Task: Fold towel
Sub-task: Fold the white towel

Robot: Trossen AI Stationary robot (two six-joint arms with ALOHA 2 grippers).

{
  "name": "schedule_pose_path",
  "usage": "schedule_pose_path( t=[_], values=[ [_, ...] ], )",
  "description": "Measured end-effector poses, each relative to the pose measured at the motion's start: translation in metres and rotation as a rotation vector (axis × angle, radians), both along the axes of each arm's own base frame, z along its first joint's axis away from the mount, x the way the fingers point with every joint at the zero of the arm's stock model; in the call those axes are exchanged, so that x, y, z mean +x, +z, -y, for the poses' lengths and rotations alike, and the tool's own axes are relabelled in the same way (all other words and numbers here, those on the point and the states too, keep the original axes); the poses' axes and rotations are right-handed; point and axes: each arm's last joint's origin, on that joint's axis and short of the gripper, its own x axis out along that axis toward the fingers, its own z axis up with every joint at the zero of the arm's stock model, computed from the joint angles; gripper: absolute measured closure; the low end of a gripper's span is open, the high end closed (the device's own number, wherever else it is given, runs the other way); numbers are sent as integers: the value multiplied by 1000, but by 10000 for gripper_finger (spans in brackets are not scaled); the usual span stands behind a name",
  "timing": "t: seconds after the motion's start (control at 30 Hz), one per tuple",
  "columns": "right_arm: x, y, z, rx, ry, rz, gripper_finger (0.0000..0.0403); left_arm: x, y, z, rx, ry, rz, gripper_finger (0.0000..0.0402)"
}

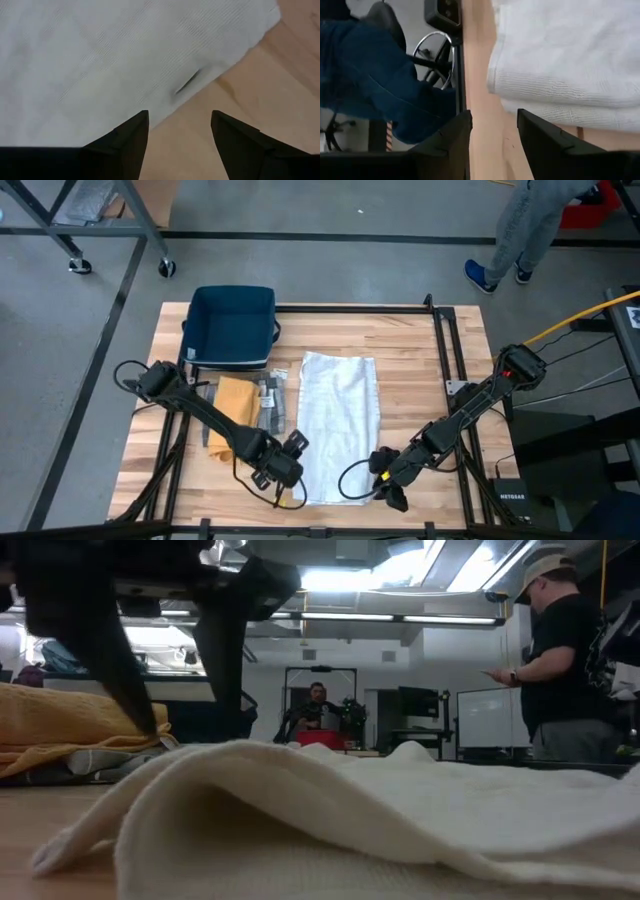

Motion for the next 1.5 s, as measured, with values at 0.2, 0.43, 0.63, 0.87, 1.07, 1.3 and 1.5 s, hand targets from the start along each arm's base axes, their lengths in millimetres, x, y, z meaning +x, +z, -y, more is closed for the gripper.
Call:
schedule_pose_path(
  t=[0.2,0.43,0.63,0.87,1.07,1.3,1.5],
  values=[
    [-1,0,0,-72,128,73,233,7,-21,15,20,-82,20,196],
    [0,-2,-1,-120,193,117,233,15,-33,22,3,-88,66,196],
    [2,-19,-2,-193,265,100,233,21,-29,29,-51,-88,157,196],
    [0,-27,0,-276,304,84,233,23,-28,29,-59,-83,171,196],
    [7,-18,-2,-410,323,205,233,23,-28,29,-40,-118,172,196],
    [12,-11,-4,-582,498,243,233,29,-28,19,-40,-145,161,196],
    [14,-22,-7,-639,594,186,233,30,-29,17,-67,-153,146,196]
  ],
)
